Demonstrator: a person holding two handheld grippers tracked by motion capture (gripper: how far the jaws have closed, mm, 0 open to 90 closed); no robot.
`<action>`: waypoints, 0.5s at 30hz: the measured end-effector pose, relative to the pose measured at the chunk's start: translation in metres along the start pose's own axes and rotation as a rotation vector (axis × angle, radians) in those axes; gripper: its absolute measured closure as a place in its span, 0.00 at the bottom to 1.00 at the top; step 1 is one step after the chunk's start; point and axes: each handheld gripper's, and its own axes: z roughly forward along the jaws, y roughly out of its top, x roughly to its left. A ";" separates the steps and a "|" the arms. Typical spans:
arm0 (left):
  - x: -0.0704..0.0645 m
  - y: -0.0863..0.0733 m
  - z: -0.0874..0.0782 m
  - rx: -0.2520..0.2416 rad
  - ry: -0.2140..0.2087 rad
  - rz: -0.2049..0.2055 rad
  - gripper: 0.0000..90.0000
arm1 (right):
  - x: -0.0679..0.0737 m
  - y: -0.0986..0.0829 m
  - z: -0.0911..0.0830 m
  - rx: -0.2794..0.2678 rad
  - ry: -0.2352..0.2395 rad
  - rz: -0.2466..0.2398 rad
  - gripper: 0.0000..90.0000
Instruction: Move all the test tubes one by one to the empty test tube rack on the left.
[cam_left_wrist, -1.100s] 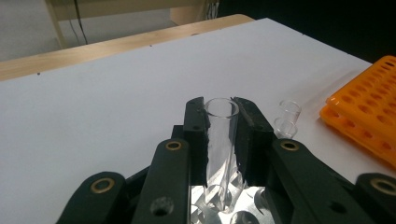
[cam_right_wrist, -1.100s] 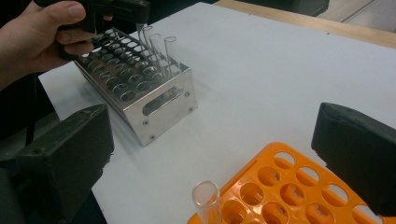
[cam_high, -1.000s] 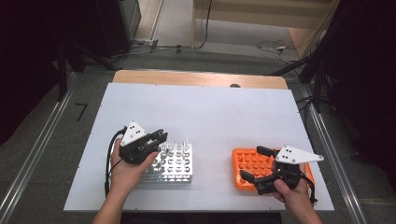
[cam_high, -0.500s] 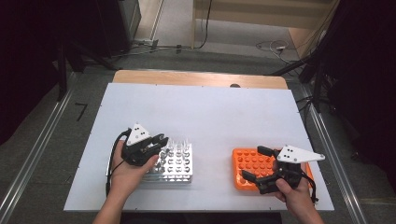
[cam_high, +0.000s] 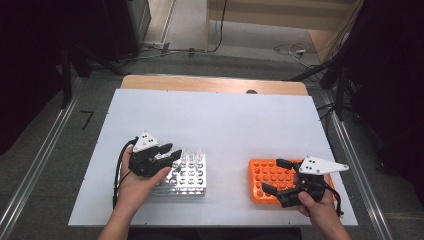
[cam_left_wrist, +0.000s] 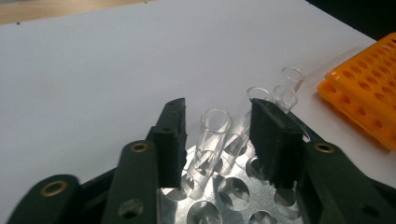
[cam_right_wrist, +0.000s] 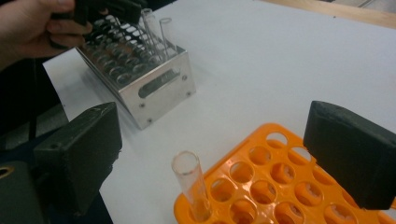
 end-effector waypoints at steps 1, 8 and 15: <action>0.001 0.001 -0.002 -0.009 -0.008 -0.014 0.51 | -0.001 -0.002 0.000 0.008 0.002 0.002 0.05; 0.000 0.003 -0.013 -0.060 -0.054 -0.056 0.21 | -0.006 -0.010 0.005 0.039 0.014 0.030 0.09; -0.009 0.004 -0.020 -0.080 -0.101 -0.029 0.04 | -0.006 -0.019 0.014 0.088 0.026 0.016 0.19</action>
